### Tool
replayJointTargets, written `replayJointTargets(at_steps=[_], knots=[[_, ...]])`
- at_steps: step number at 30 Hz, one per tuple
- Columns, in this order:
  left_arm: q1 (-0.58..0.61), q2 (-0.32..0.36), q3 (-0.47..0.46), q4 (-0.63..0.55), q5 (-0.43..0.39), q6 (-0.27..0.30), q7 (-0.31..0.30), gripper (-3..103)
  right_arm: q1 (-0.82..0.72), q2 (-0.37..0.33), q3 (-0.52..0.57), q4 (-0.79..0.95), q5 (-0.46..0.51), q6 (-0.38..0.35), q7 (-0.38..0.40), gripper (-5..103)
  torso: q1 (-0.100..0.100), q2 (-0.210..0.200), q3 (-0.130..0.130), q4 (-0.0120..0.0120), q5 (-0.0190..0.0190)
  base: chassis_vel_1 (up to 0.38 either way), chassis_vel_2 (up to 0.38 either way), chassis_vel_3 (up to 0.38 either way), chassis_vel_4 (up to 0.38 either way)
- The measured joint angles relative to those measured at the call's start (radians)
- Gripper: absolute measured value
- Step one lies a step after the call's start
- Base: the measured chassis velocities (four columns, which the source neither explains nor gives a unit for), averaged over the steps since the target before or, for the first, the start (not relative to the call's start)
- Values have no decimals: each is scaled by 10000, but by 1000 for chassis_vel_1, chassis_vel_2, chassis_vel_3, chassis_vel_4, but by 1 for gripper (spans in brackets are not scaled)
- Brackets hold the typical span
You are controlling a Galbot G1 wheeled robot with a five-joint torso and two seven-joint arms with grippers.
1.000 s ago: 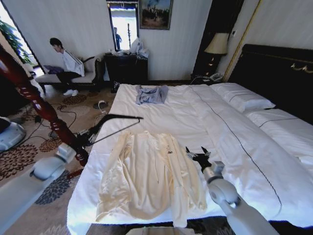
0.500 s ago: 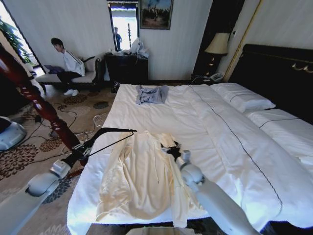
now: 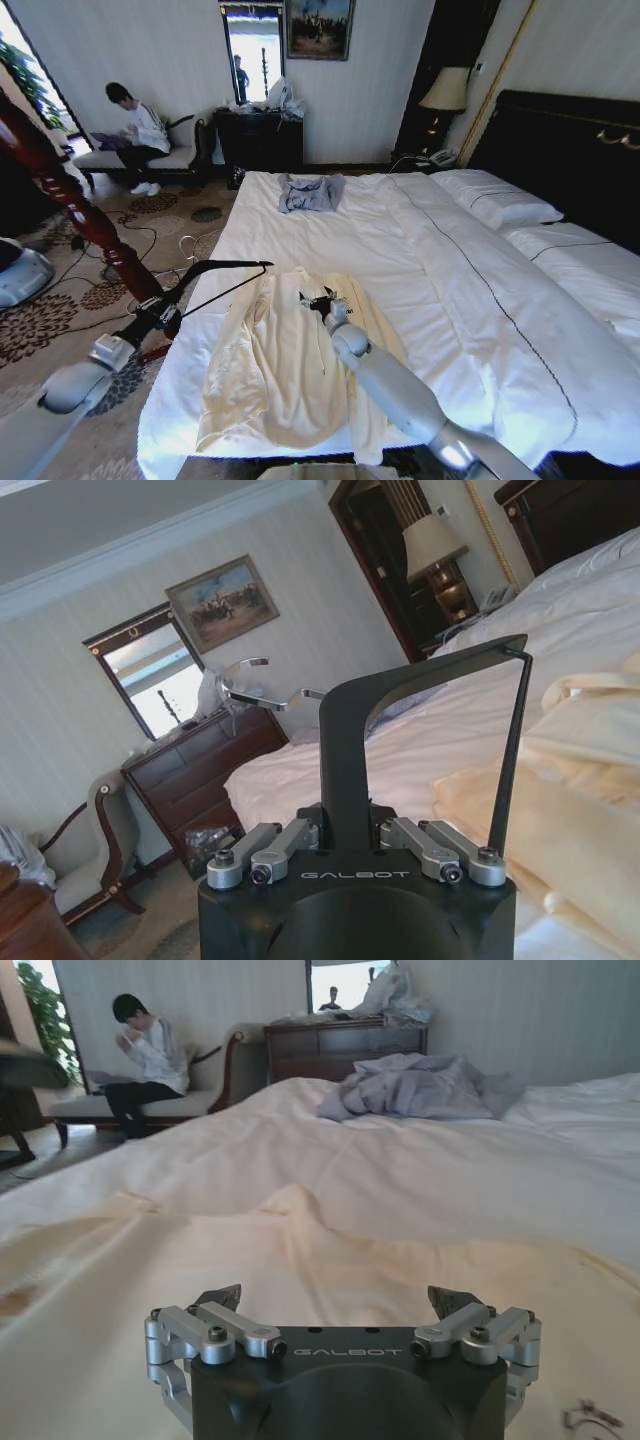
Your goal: Pick up the clothes from the bed and hang them on the clothes hanger.
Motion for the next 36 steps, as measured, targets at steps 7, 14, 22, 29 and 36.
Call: replayJointTargets(at_steps=[7, 14, 22, 29, 36], knots=[[-14, -29, 43, -173, 22, 49, -28, 20, -5, 9, 47, -432, -135, -8, 3, 95, -1, 0, -1, 1, 0, 0, 0, 0, 0], [-48, -27, 70, -236, 21, 96, -52, 20, 109, 72, -83, -748, -330, -67, -3, 67, -1, 0, -1, 3, 1, 0, 0, 0, 0], [-92, -84, -126, -255, -113, 152, -55, 20, 171, 116, -258, -991, -431, -76, 39, 46, -2, 0, -1, 1, 1, 0, 0, 0, 0], [-37, -51, -306, -226, -205, 151, -49, 20, 175, 82, -237, -898, -229, -77, 181, 14, -2, 0, -1, 2, 1, 0, 0, 0, 0], [-20, -95, -193, -226, -193, 139, -35, 20, 84, -159, -197, -596, -116, -81, 197, 1, -1, 0, -1, 1, 1, 0, 0, 0, 0]])
